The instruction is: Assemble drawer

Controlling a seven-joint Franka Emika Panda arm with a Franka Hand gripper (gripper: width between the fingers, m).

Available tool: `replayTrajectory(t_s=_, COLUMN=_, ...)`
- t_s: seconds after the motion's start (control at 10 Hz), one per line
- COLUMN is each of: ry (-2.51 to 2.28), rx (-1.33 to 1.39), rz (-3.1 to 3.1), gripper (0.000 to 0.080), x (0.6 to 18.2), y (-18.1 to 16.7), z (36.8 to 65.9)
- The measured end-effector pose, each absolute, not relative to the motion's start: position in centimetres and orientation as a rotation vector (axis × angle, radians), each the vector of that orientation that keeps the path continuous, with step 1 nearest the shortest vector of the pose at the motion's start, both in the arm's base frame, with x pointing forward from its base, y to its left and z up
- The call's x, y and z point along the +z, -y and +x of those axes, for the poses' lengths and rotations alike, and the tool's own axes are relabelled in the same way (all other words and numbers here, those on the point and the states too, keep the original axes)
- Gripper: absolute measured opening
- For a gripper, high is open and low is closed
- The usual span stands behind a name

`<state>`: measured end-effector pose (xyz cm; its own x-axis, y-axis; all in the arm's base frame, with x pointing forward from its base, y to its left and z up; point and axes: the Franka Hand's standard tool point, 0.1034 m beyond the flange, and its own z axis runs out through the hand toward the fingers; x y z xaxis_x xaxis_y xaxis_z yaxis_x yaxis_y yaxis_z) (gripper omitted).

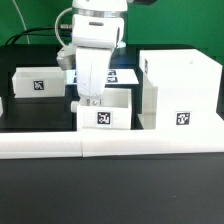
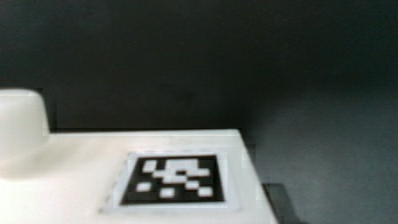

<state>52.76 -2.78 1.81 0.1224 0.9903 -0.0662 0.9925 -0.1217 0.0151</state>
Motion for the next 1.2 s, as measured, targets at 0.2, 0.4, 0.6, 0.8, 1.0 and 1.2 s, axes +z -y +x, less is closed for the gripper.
replayTrajectory(t_s=0.2, ry=-2.083, rx=-0.082, rz=2.295, gripper=0.0042, x=1.91, y=2.2, z=53.49)
replayTrajectory(t_s=0.4, ry=-2.094, rx=-0.09, rz=2.291, gripper=0.0042, x=1.83, y=2.31, z=53.66)
replayTrajectory(t_s=0.6, ry=-2.092, rx=-0.091, rz=2.294, gripper=0.0042, x=1.77, y=2.36, z=53.61)
replayTrajectory(t_s=0.8, ry=-2.11, rx=-0.085, rz=2.273, gripper=0.0042, x=1.76, y=1.78, z=53.74)
replayTrajectory(t_s=1.0, ry=-2.11, rx=-0.078, rz=2.269, gripper=0.0042, x=1.77, y=1.75, z=53.84)
replayTrajectory(t_s=1.2, ry=-2.115, rx=-0.08, rz=2.265, gripper=0.0042, x=1.67, y=1.75, z=53.78)
